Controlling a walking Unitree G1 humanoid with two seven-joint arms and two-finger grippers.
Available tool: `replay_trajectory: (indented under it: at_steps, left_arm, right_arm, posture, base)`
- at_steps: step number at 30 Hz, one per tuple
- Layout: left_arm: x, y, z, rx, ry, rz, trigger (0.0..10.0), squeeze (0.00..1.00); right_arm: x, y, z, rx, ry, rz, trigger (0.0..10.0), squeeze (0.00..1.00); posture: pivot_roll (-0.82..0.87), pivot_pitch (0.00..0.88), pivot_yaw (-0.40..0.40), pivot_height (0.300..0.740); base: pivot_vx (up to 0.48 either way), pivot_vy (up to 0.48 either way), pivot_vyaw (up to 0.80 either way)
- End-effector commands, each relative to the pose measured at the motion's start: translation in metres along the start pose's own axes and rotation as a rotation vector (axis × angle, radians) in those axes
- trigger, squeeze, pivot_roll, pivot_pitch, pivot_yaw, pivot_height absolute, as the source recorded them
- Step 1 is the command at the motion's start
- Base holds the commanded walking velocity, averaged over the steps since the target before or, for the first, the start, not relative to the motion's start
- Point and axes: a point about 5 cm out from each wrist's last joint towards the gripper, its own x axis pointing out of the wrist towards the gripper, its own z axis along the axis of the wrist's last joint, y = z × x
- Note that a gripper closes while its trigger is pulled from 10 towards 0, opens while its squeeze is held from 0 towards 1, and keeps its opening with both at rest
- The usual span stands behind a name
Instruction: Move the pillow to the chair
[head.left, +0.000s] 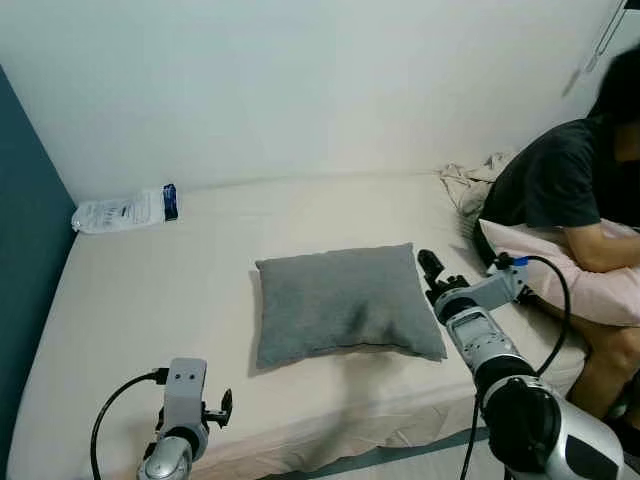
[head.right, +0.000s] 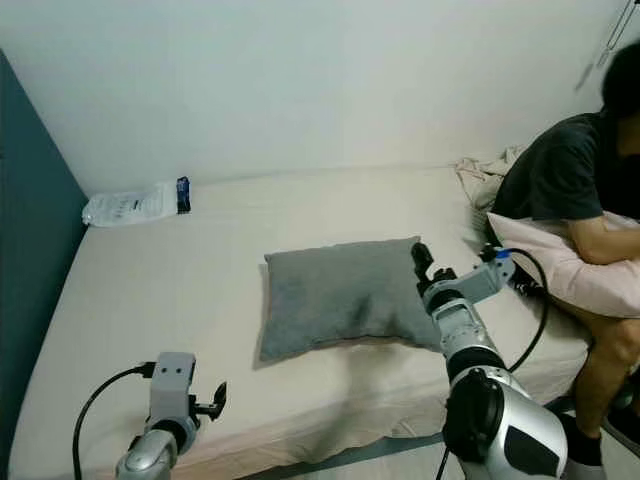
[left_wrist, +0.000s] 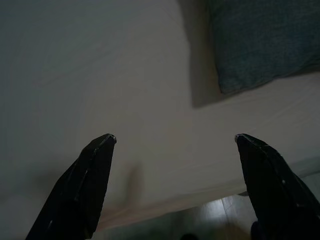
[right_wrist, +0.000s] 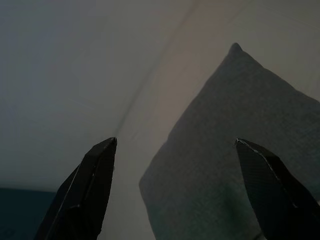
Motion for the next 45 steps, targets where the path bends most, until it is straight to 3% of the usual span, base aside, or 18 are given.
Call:
replay_trajectory:
  at_steps: [1,12,16,28,35,37,38,45]
  left_arm:
    - [0.001,0.005,0.005,0.014,-0.030,0.002,10.0,0.00]
    - [0.001,0.009,0.008,0.048,-0.047,0.000,10.0,0.00]
    - [-0.004,0.008,0.002,0.048,-0.040,-0.004,10.0,0.00]
    - [-0.011,0.012,-0.004,0.058,-0.049,-0.005,10.0,0.00]
    - [-0.035,0.029,-0.014,0.103,-0.086,-0.012,10.0,0.00]
    - [-0.039,0.031,-0.016,0.113,-0.082,-0.017,10.0,0.00]
    - [-0.050,0.037,-0.021,0.143,-0.080,-0.032,10.0,0.00]
    - [-0.071,0.051,-0.017,0.201,-0.092,-0.045,10.0,0.00]
  right_arm:
    - [0.001,0.001,0.006,0.014,-0.020,-0.002,10.0,0.00]
    - [0.000,-0.001,0.004,-0.016,-0.003,-0.012,10.0,0.00]
    - [0.000,-0.003,0.005,0.017,-0.017,-0.017,10.0,0.00]
    - [0.000,-0.003,0.015,0.075,-0.055,-0.012,10.0,0.00]
    - [-0.001,0.003,-0.007,0.216,-0.050,0.057,10.0,0.00]
    - [-0.001,0.003,-0.008,0.232,-0.056,0.058,10.0,0.00]
    - [-0.003,0.000,-0.010,0.263,-0.071,0.054,10.0,0.00]
    - [-0.007,-0.010,-0.005,0.291,-0.103,0.045,10.0,0.00]
  posture:
    - [0.03,0.090,-0.058,0.652]
    - [0.04,0.106,-0.050,0.607]
    - [0.04,0.116,-0.047,0.587]
    - [0.07,0.157,-0.032,0.587]
    - [0.12,0.280,0.068,0.587]
    - [0.12,0.280,0.068,0.587]
    - [0.14,0.326,0.107,0.587]
    - [0.18,0.379,0.162,0.587]
  base:
    - [0.000,0.000,0.00]
    - [0.000,0.000,0.00]
    - [0.000,0.000,0.00]
    - [0.000,0.000,0.00]
    - [0.000,0.000,0.00]
    - [0.000,0.000,0.00]
    - [0.000,0.000,0.00]
    - [0.000,0.000,0.00]
